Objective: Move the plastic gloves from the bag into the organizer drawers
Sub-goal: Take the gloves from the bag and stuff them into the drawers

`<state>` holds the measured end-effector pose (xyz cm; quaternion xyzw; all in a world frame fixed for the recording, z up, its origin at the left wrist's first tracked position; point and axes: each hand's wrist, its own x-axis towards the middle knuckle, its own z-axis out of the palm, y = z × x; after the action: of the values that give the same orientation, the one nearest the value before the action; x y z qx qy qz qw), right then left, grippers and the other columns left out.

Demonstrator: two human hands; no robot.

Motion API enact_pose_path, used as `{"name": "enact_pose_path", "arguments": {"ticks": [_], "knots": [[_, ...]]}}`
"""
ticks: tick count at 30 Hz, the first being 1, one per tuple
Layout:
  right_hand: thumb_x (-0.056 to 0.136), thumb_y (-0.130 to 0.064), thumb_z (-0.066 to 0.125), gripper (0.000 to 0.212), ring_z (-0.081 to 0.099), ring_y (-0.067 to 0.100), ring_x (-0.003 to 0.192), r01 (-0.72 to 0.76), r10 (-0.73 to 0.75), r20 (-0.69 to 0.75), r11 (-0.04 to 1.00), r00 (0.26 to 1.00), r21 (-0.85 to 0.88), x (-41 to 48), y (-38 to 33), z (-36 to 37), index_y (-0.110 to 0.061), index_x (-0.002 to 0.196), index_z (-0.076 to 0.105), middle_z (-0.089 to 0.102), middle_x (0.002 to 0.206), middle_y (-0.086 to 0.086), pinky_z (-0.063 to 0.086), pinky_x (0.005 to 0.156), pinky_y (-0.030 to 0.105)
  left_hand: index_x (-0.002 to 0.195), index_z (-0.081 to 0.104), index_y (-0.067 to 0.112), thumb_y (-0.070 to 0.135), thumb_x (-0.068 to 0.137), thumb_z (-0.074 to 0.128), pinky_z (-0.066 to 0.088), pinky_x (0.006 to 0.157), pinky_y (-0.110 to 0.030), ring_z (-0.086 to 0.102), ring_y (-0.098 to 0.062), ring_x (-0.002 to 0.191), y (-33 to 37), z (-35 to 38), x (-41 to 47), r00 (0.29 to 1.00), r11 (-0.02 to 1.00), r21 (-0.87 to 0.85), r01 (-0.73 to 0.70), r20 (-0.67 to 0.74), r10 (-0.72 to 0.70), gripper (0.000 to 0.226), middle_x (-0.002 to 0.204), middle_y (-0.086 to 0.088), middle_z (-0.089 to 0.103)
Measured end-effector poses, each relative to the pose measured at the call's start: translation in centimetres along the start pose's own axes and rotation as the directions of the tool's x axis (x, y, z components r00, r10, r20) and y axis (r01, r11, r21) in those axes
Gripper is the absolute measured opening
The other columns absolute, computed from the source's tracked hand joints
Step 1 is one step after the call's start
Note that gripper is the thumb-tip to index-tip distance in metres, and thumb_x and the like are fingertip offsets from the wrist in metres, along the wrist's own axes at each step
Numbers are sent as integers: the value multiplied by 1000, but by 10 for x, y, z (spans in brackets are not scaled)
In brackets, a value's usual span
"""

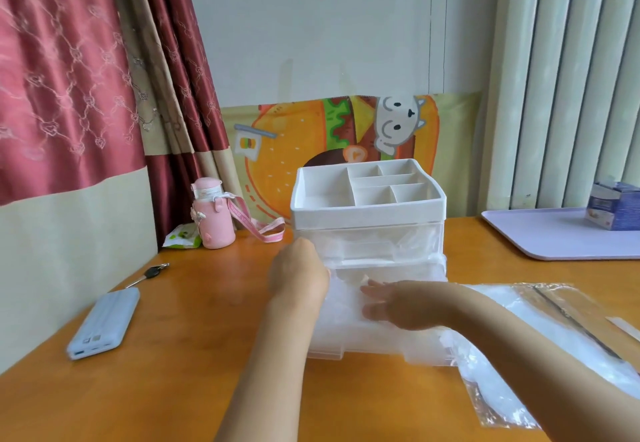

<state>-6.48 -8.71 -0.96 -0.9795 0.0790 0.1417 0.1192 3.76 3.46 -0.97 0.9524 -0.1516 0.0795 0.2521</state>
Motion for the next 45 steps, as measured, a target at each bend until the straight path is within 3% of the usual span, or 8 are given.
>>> {"name": "enact_pose_path", "arguments": {"ticks": [8, 13, 18, 24, 27, 36, 41, 45], "knots": [[96, -61, 29, 74, 12, 22, 147, -106, 106, -6, 994, 994, -18, 27, 4, 3, -26, 153, -2, 0, 160, -7, 9, 116, 38, 99, 70, 11, 25, 87, 67, 48, 69, -31, 65, -27, 95, 6, -28, -16, 991, 996, 63, -61, -115, 68, 18, 102, -8, 70], [103, -32, 30, 50, 33, 25, 138, -29, 65, -167, 978, 984, 208, 36, 3, 6, -18, 151, 23, 32, 154, 7, 24, 111, 35, 85, 71, 5, 19, 84, 66, 55, 67, -27, 69, -27, 78, 17, -18, -25, 961, 974, -116, -195, 176, 214, 16, 84, -11, 72], [95, -43, 49, 56, 37, 21, 135, 20, 72, -151, 846, 986, 533, 20, 1, 0, -20, 145, 40, 39, 149, -1, 26, 114, 36, 108, 68, 15, 31, 85, 69, 40, 58, -23, 57, -18, 77, 18, -4, -30, 849, 972, -28, -232, 481, 216, 29, 94, -1, 64], [100, -12, 43, 43, 41, 18, 132, 4, 38, -152, 962, 988, 272, -2, 1, -7, -20, 142, 45, 42, 147, -3, 31, 105, 24, 141, 45, 21, 35, 92, 58, 42, 98, -34, 47, -27, 123, 20, -1, -34, 782, 958, 3, -287, 578, 232, 52, 139, -7, 48], [96, -21, 54, 52, 35, 13, 137, 3, 15, -141, 991, 990, 131, -14, 8, -5, -28, 144, 38, 34, 152, -10, 26, 109, 25, 143, 41, 20, 26, 95, 54, 39, 105, -37, 41, -29, 128, 19, 2, -32, 783, 961, -15, -274, 578, 232, 49, 144, -8, 42], [93, -46, 52, 76, 16, 24, 146, -68, 67, -15, 992, 998, -108, 1, 12, -6, -25, 153, 11, 13, 160, 4, 18, 116, 40, 137, 47, 14, 33, 89, 67, 39, 84, -27, 54, -22, 109, 14, -4, -29, 845, 979, -3, -203, 505, 177, 55, 136, -7, 53], [91, -50, 54, 81, 29, 25, 141, -91, 90, -13, 988, 996, -128, 20, 14, 1, -23, 153, 9, 27, 156, 2, 27, 114, 39, 88, 46, 23, 34, 91, 63, 33, 76, -29, 39, -20, 84, 15, -15, -28, 817, 963, 5, -269, 531, 226, 21, 97, 0, 39], [91, -33, 61, 74, 41, 25, 132, -133, 124, -99, 987, 987, -94, 20, 14, -3, -15, 151, 20, 39, 149, 5, 36, 107, 32, 124, 64, 18, 33, 93, 62, 37, 86, -23, 57, -18, 113, 16, -18, -28, 796, 957, 3, -289, 557, 239, 34, 128, 3, 60]]}}
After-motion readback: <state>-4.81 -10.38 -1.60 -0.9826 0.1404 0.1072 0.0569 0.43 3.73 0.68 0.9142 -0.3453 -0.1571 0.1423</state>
